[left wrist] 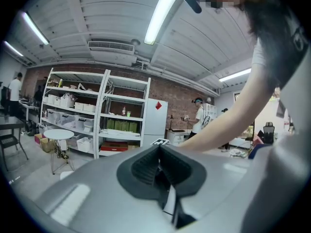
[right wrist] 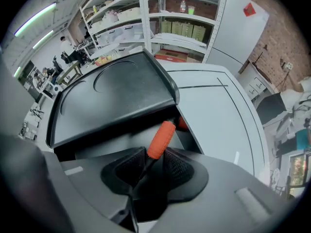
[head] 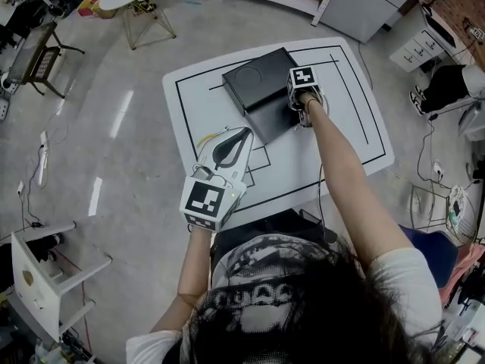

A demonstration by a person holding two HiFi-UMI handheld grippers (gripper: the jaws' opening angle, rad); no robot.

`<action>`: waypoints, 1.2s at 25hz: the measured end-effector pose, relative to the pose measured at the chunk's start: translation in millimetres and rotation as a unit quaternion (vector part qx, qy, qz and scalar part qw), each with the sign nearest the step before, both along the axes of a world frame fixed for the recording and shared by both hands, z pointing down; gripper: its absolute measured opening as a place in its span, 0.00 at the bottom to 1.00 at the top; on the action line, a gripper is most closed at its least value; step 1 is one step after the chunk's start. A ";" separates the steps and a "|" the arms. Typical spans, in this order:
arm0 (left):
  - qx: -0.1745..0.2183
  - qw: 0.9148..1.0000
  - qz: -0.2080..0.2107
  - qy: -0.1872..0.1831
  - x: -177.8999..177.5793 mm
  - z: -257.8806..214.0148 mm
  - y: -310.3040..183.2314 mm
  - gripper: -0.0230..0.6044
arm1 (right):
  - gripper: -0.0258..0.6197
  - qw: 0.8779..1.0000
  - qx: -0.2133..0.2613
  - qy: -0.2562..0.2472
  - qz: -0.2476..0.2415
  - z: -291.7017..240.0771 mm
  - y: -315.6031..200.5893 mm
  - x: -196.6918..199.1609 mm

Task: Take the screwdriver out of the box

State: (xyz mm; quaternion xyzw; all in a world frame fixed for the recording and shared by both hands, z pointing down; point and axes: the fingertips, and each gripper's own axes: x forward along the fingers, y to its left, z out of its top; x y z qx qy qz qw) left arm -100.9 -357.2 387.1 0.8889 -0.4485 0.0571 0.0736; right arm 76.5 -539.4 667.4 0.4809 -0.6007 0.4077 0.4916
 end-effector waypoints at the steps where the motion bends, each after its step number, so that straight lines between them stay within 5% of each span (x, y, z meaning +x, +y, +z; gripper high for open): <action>1: 0.000 1.000 -0.001 0.000 -1.1 -0.5 -0.3 0.04 | 0.25 1.000 0.004 -0.012 0.005 -1.6 -1.2 -0.3; 14: 0.000 1.000 -0.004 -0.002 -3.9 -2.9 8.9 0.04 | 0.19 0.986 0.049 -0.146 0.070 -25.0 5.8 -6.7; 21: -0.001 1.000 0.001 -0.001 -4.7 -0.6 15.6 0.04 | 0.19 0.957 0.045 -0.242 0.156 -36.3 18.9 -6.8; 30: 0.004 1.000 0.019 -0.002 4.1 -4.6 30.6 0.04 | 0.19 0.949 0.086 -0.280 0.116 -70.8 38.8 -9.9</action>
